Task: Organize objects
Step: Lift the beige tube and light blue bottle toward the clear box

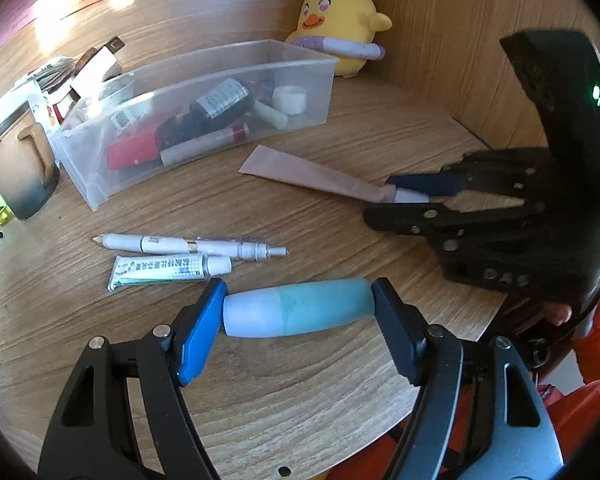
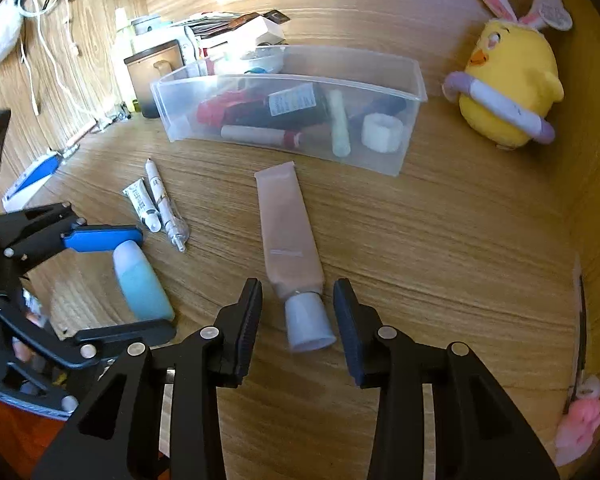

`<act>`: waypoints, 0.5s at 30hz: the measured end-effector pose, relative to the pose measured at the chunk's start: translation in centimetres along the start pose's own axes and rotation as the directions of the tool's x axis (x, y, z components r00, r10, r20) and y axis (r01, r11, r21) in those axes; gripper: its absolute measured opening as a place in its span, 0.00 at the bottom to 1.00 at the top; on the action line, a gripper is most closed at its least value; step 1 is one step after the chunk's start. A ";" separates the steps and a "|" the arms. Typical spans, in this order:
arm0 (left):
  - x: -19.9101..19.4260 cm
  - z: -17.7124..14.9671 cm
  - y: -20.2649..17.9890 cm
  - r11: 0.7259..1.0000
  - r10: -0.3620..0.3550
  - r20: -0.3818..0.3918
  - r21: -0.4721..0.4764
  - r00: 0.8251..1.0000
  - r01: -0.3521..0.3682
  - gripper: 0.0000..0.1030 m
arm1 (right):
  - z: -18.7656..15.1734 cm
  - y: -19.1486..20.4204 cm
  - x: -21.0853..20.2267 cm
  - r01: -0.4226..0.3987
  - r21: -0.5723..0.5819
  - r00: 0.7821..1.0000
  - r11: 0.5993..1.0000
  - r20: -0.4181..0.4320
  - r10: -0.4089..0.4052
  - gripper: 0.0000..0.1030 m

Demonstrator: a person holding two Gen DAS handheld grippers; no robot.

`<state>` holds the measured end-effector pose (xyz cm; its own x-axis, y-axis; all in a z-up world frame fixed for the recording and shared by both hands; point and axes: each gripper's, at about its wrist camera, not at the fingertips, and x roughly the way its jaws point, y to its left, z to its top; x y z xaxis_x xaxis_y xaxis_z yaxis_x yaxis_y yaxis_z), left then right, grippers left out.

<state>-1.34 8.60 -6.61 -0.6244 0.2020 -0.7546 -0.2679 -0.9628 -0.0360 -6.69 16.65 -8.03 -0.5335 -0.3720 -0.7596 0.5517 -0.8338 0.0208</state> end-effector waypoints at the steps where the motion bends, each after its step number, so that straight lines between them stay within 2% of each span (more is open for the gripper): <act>1: -0.2 0.1 0.0 1.000 0.000 0.009 -0.002 1.000 0.000 0.71 | 0.0 0.2 0.0 0.008 -0.005 1.000 1.000 0.005 -0.008 0.24; 2: -0.5 0.2 0.1 1.000 -0.001 0.021 -0.005 1.000 0.001 0.71 | -0.1 0.4 0.0 0.019 -0.011 1.000 1.000 0.007 -0.019 0.21; 7: -1.9 1.0 0.3 1.000 0.006 0.073 -0.017 0.997 -0.004 0.71 | 0.0 0.5 -0.7 -0.011 0.015 1.000 1.000 0.027 0.010 0.20; 15: -4.1 2.5 1.4 0.998 0.035 0.158 -0.057 0.987 -0.027 0.71 | 0.9 1.2 -4.1 -0.045 0.017 0.991 0.999 0.129 0.042 0.20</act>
<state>-1.01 6.86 -1.91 -0.7416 0.1937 -0.6423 -0.2089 -0.9765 -0.0532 -4.46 16.79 -4.34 -0.5883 -0.4564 -0.6675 0.5641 -0.8231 0.0656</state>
